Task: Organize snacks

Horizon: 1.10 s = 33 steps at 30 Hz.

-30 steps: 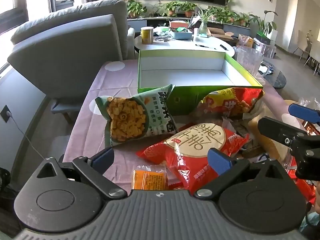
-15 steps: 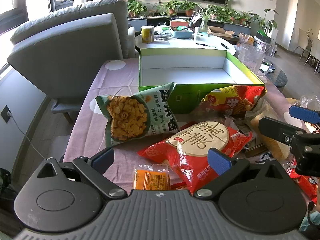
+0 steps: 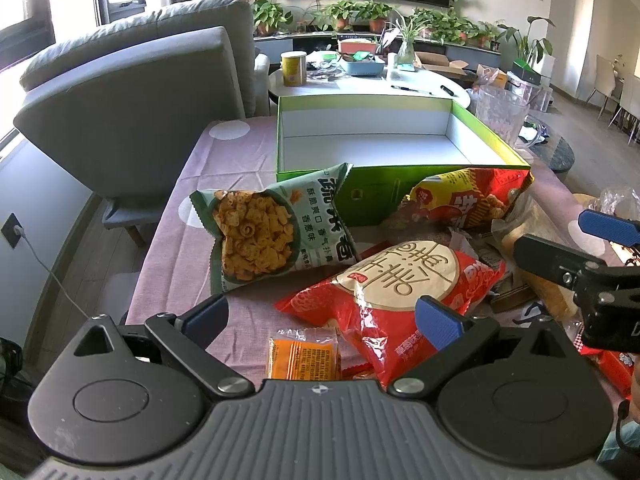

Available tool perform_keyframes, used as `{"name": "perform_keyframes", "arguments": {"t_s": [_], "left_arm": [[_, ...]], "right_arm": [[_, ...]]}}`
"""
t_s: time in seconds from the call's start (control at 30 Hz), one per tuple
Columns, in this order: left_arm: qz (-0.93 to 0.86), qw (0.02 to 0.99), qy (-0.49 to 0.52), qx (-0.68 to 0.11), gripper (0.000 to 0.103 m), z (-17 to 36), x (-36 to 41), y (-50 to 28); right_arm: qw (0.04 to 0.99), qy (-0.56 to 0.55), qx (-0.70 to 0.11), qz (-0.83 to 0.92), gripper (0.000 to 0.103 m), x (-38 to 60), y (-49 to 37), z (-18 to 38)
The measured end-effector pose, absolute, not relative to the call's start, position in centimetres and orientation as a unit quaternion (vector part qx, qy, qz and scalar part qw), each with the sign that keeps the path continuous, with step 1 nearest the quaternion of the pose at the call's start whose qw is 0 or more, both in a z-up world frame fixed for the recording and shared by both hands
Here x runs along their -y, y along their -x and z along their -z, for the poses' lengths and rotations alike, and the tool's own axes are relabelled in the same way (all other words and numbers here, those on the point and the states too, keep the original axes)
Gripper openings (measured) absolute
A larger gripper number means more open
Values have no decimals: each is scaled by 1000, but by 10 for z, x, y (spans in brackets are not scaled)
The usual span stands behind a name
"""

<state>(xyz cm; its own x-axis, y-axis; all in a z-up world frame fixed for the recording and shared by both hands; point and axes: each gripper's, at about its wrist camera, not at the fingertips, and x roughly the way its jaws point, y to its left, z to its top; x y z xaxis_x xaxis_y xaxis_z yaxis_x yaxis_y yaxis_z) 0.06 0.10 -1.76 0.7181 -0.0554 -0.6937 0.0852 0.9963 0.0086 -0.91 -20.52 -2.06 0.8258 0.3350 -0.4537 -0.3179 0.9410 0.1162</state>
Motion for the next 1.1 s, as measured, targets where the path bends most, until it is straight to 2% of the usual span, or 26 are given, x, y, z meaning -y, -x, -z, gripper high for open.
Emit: {"name": "perform_keyframes", "arguments": {"t_s": [1.1], "left_arm": [[47,925,-23,-377,100,23,-2,-2]], "right_arm": [[941,-25,-276,-194,86,201,1,24]]}}
